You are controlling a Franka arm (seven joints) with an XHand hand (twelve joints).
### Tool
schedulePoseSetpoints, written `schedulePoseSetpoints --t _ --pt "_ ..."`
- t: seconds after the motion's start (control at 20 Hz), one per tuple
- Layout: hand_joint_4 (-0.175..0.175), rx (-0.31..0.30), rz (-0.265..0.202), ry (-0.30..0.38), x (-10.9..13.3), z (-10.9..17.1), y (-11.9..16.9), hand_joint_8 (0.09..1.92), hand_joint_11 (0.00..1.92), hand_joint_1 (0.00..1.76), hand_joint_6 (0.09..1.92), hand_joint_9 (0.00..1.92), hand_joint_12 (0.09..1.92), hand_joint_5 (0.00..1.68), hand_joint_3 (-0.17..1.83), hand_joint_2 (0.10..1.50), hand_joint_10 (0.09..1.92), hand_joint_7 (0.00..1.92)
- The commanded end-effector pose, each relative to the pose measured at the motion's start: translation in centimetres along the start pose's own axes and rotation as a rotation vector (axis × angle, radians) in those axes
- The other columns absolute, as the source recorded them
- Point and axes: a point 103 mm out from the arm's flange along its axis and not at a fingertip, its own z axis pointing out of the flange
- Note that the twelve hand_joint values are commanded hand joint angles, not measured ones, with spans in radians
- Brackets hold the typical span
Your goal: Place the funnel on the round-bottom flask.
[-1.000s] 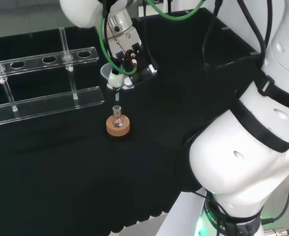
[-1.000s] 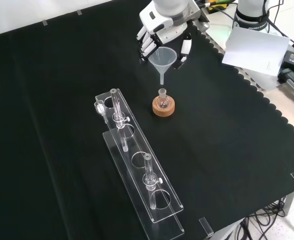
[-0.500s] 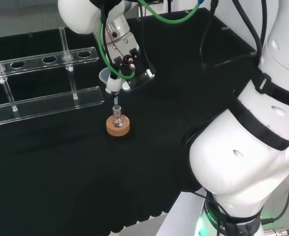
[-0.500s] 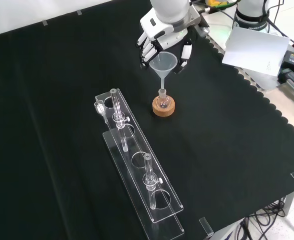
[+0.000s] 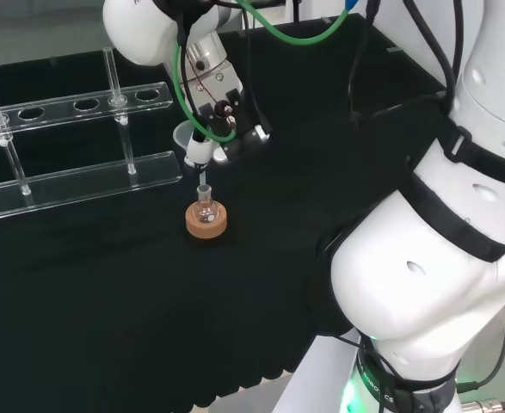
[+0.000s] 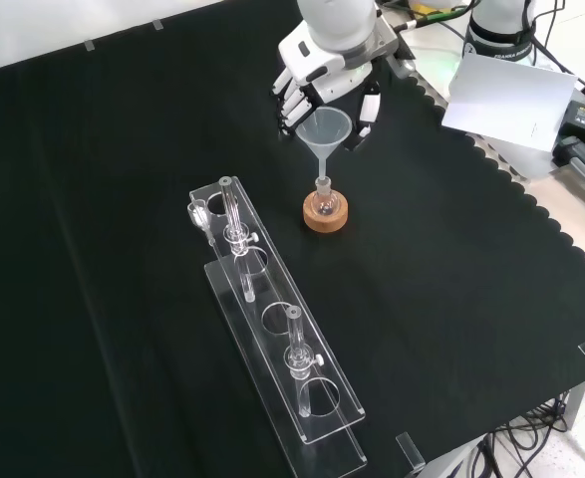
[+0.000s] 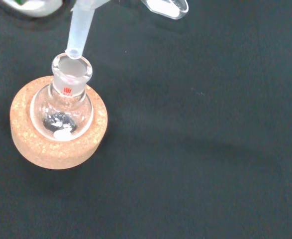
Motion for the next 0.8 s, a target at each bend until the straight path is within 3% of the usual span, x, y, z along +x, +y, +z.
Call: schedulePoseSetpoints --t 0.05,0.8 --pt "0.022 0.008 0.002 0.003 0.0 0.4 0.2 0.67 0.59 0.85 0.73 0.88 1.19 0.84 0.54 0.79 0.43 0.63" --pt "0.023 0.04 -0.008 0.014 0.4 2.6 1.3 0.68 0.58 0.86 0.73 0.87 1.19 0.84 0.55 0.79 0.43 0.62"
